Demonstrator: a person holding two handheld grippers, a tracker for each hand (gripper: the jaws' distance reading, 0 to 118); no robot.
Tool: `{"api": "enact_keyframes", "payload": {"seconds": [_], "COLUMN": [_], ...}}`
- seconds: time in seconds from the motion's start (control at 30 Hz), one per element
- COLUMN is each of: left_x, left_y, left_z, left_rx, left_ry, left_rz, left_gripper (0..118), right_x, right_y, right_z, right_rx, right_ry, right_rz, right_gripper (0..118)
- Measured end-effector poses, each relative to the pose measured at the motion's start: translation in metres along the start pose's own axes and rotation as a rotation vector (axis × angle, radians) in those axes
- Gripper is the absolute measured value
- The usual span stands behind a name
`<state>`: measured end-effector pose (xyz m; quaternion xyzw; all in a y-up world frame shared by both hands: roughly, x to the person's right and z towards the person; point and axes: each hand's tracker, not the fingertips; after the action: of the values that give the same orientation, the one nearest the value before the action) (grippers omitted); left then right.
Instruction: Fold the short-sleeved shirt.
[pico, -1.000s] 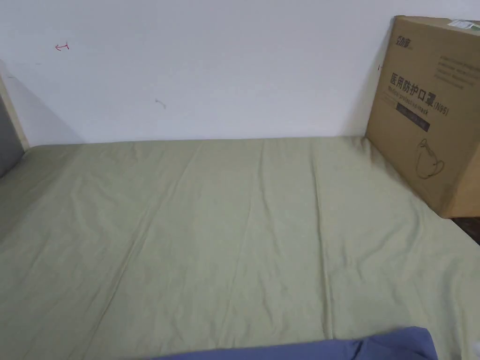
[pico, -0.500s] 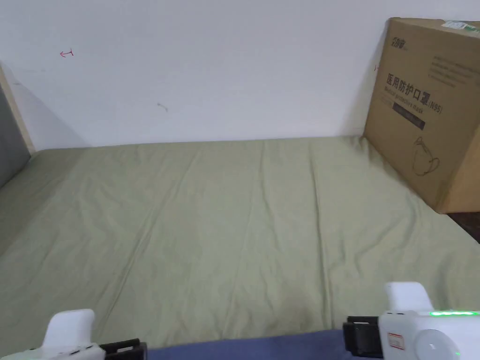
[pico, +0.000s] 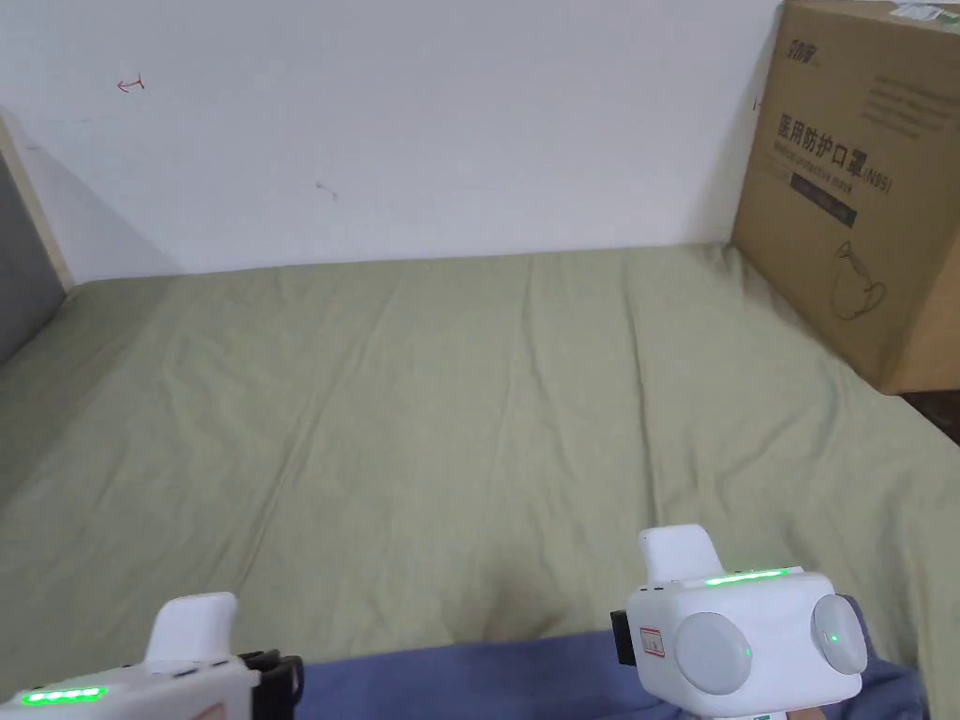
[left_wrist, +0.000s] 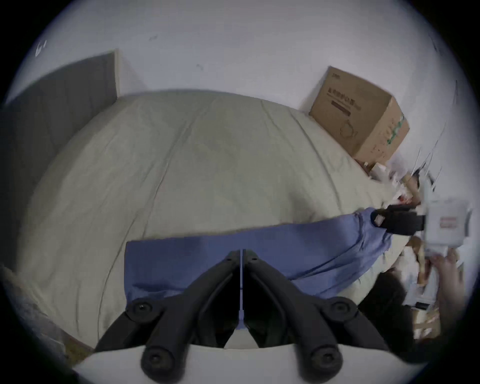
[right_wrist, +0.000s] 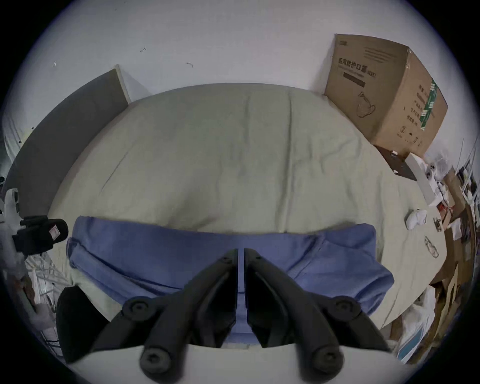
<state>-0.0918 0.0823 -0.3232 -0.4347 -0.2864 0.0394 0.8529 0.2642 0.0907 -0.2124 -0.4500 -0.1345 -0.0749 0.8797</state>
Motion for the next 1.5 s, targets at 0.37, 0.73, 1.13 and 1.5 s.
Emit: {"api": "enact_keyframes", "payload": {"seconds": [0.37,0.73,1.13,1.5], "left_x": [-0.201,-0.235,-0.185,-0.093], "left_y": [-0.027,-0.052,-0.031,0.017], "left_z": [-0.005,-0.083,-0.109,-0.032], "left_rx": [0.017,-0.104,-0.339,-0.244], "left_ry": [-0.391,-0.802,-0.527,0.317], "left_rz": [0.562,0.742,0.517,-0.195], "left_gripper": [118,118,7,7], "right_x": [-0.017,0.000,-0.001,0.029], "right_y": [0.017,0.029,0.030,0.034], "right_z": [-0.010,-0.009,-0.022,-0.013], "right_rx": [-0.020,-0.040,-0.079,-0.059], "right_ry": [0.039,0.039,0.048,0.053], "right_rz": [0.030,0.011,0.028,0.017], "right_gripper": [5,5,5,5]}}
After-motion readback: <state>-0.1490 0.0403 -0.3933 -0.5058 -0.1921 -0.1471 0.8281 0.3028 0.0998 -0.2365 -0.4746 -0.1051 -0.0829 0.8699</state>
